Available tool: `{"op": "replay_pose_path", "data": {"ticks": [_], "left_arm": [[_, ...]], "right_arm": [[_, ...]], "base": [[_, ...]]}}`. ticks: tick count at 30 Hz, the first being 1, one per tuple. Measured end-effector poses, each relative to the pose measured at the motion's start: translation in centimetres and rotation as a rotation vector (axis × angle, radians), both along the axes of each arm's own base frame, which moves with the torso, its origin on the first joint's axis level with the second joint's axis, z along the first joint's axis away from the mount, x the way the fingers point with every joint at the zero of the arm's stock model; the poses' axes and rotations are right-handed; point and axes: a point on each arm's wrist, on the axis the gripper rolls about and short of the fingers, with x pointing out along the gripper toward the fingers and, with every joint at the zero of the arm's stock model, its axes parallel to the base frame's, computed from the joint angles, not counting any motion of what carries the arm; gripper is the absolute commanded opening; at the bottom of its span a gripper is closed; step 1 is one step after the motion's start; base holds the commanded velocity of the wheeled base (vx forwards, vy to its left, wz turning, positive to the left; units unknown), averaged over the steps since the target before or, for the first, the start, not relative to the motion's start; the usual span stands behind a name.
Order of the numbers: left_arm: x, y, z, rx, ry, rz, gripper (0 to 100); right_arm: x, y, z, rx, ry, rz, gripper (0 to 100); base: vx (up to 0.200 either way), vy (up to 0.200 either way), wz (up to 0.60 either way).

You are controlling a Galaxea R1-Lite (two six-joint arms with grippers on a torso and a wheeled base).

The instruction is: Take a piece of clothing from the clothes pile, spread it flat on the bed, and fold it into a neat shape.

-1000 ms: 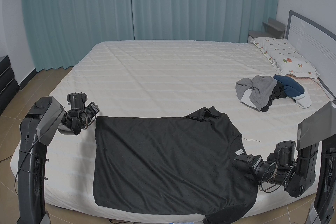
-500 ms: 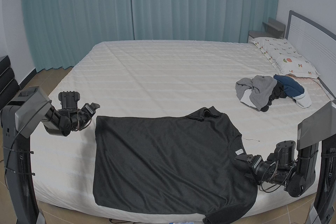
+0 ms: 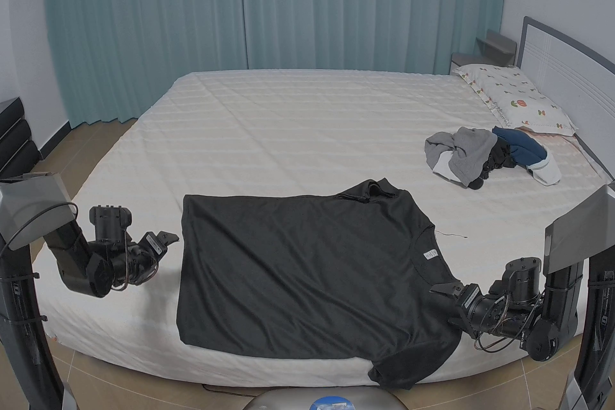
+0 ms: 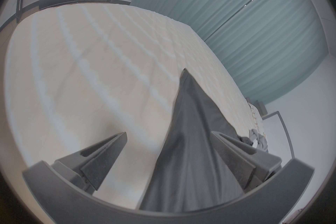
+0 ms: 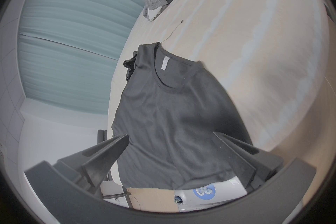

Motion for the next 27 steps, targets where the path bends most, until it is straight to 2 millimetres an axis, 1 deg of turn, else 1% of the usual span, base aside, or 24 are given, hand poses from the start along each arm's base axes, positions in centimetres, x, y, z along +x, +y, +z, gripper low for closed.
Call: {"op": "replay_pose_path", "data": {"ticks": [2,5,8,11,18,25,27], "left_arm": [[-1.3,-0.2,-0.4,-0.002,0.001,-0.008,100],[-3.8,-1.0,-1.1,-0.004,0.019,-0.032,100],[-5.5,-1.8,-1.5,0.000,0.040,-0.057,100],[-6.7,-2.9,-1.9,0.017,0.052,-0.079,100],[-8.1,-4.5,-2.6,0.051,0.092,-0.112,100],[-8.3,-5.8,-3.5,0.125,0.111,-0.115,100],[-8.1,-6.0,-3.6,0.144,0.091,-0.114,100]], "right_arm": [[0.0,0.0,0.0,0.000,0.001,0.000,100],[0.0,0.0,0.0,0.000,0.000,0.000,100],[0.0,0.0,0.0,0.000,0.001,0.000,100],[0.0,0.0,0.0,0.000,0.000,-0.001,100],[0.0,0.0,0.0,0.000,0.000,0.000,100],[0.0,0.0,0.0,0.000,0.000,0.000,100],[0.0,0.0,0.0,0.000,0.000,0.000,100]], "base": [[0.000,0.000,0.00],[0.000,0.000,0.00],[0.000,0.000,0.00],[0.000,0.000,0.00],[0.000,0.000,0.00],[0.000,0.000,0.00],[0.000,0.000,0.00]]}}
